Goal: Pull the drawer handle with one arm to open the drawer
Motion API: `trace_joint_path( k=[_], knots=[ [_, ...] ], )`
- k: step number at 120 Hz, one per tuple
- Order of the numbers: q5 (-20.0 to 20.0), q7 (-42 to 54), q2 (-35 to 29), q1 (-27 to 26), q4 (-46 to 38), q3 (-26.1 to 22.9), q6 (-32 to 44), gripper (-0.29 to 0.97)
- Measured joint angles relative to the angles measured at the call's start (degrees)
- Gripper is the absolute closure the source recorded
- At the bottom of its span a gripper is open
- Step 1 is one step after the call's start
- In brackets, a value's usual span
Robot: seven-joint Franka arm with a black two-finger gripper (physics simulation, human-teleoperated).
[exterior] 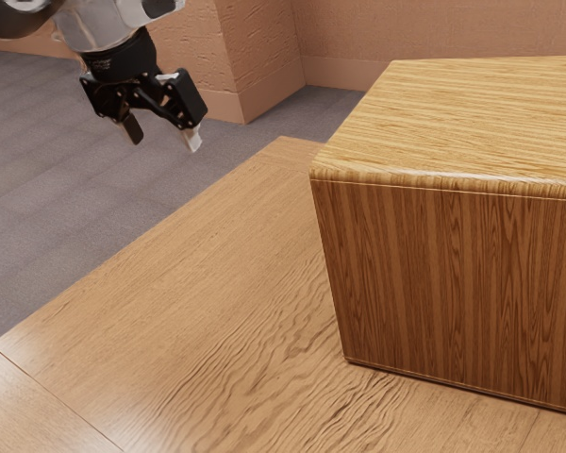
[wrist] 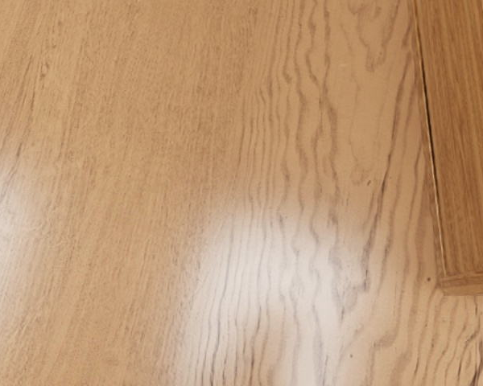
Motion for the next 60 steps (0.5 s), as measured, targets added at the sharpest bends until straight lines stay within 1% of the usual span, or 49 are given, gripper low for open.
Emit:
trace_joint_path(
  k=[16, 40, 60],
  knots=[
    [-0.10, -0.29, 3.42, 1.10, -0.16, 0.12, 2.61, 0.00],
    [-1.05, -0.55, 10.51, 0.88, 0.07, -0.25, 10.33, 0.00],
    [-3.89, -0.67, 14.05, 0.74, 0.99, -0.51, 18.09, 0.00]
  ],
)
